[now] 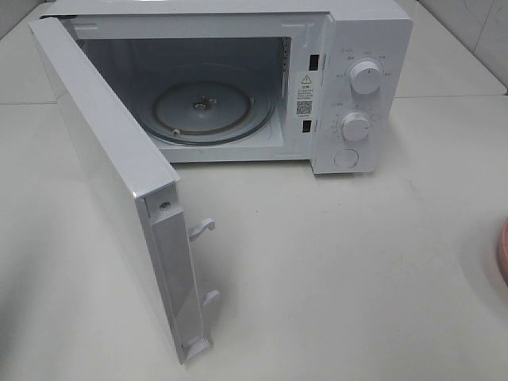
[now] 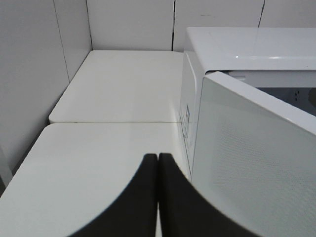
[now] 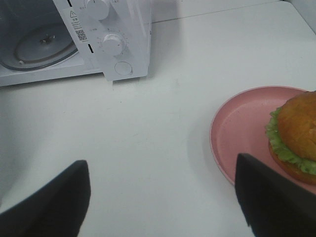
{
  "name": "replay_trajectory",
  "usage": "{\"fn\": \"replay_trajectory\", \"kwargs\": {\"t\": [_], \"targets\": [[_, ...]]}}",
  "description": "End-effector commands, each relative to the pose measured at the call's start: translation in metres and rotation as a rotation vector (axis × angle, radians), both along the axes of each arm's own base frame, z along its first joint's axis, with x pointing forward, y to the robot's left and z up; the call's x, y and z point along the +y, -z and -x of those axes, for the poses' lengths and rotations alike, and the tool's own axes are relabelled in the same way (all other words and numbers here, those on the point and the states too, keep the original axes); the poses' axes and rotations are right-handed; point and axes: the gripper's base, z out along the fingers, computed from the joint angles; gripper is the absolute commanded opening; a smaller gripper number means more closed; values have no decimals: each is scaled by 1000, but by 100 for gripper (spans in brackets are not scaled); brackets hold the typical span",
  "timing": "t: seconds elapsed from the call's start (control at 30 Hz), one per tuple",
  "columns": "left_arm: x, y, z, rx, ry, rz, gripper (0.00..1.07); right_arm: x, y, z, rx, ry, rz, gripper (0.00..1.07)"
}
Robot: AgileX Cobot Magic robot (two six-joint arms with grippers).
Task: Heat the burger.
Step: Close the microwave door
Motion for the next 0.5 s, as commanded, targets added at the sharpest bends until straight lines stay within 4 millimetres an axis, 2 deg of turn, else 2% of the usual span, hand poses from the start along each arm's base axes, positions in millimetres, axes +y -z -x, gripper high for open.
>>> {"fn": "replay_trajectory", "kwargs": {"t": [0.03, 0.07, 0.23, 0.5], "targets": [[0, 6, -10, -71, -2, 10, 0, 0, 0, 4, -35, 3, 7, 76], [-1, 14, -18, -119, 2, 12, 0, 0, 0, 4, -35, 3, 7, 76], [-2, 35, -32, -194, 17, 3, 0, 0, 0, 4, -35, 3, 7, 76], [-6, 58, -59, -119, 53, -37, 0, 0, 0, 4, -35, 3, 7, 76]]}}
